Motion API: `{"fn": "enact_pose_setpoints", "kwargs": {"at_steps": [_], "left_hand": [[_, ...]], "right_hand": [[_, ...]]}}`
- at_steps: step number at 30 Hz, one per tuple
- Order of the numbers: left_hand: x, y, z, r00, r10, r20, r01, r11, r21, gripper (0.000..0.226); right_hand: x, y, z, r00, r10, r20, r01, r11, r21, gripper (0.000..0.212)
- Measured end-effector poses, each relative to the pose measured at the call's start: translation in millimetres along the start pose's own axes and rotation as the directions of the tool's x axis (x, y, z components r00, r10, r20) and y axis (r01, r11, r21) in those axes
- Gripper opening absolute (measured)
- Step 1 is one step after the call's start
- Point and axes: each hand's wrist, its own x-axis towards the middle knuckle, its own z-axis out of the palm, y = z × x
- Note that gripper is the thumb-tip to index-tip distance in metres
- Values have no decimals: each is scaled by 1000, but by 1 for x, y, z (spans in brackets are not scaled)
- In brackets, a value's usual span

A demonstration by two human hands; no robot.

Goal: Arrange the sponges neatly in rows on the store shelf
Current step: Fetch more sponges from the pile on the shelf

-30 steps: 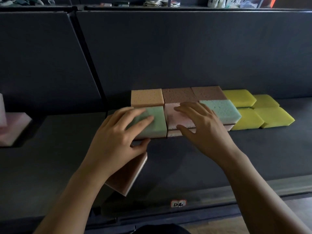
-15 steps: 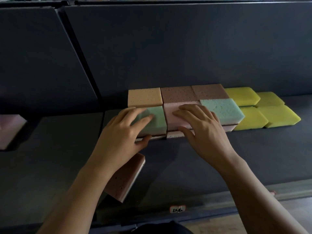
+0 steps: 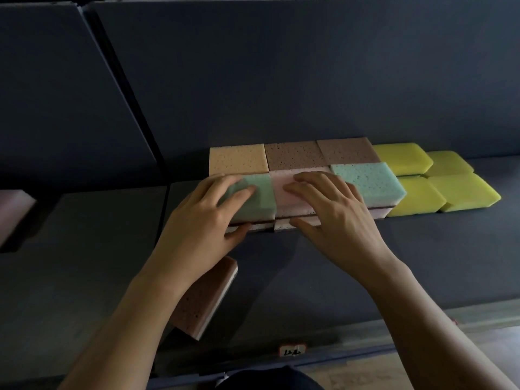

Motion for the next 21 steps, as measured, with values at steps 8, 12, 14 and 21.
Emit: {"fn": "enact_pose_setpoints", "kwargs": {"at_steps": [8,12,14,21], "left_hand": [[3,1,0,1000,-18,-22,18,1000,15,59],[4,1,-1,1000,-21,5,21,1000,19,58],[5,1,-2,1000,-18,8,18,1000,25,57],[9,4,-2,996,-86,9,86,996,17,59]], "right_hand": [[2,1,-1,1000,-17,-21,17,1000,-15,55],[0,0,2,1000,-10,-9,10,1000,-22,54],[0,0,2,1000,-2,-5,2,1000,-24,53],[1,0,2,1000,18,7,-18,999,-30,54]]}}
